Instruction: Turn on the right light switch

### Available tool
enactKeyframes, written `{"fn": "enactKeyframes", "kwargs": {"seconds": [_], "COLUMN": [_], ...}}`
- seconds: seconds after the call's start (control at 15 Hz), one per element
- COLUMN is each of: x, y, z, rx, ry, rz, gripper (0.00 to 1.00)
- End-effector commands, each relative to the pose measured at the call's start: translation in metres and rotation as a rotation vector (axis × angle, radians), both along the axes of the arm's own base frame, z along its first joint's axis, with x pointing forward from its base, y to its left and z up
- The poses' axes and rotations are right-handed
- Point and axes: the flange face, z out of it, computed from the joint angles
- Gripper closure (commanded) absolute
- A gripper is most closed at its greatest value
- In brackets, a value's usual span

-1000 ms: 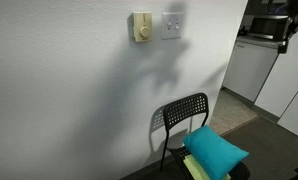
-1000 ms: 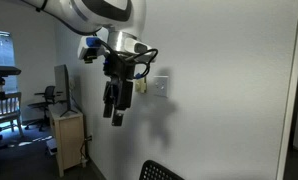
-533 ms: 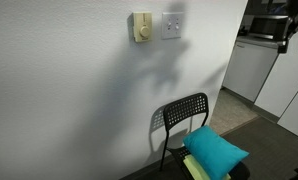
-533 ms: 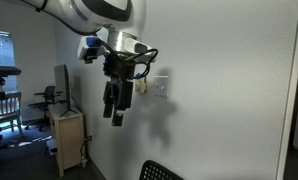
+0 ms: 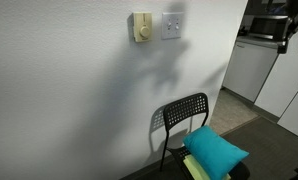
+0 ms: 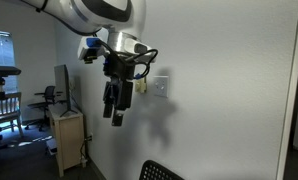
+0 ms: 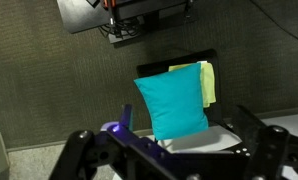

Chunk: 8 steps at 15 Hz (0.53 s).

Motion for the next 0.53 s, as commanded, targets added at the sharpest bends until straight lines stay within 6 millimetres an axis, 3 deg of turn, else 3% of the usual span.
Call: {"fn": "enactKeyframes", "kwargs": {"seconds": [0.0, 0.47], "x": [0.011, 0.042], "y": [0.004, 0.019], "z": [-0.007, -0.012], "rx": [0.001, -0.025], "ry": [0.013, 0.017], "rz": [0.024, 0.098], "gripper": [0.00, 0.00]}}
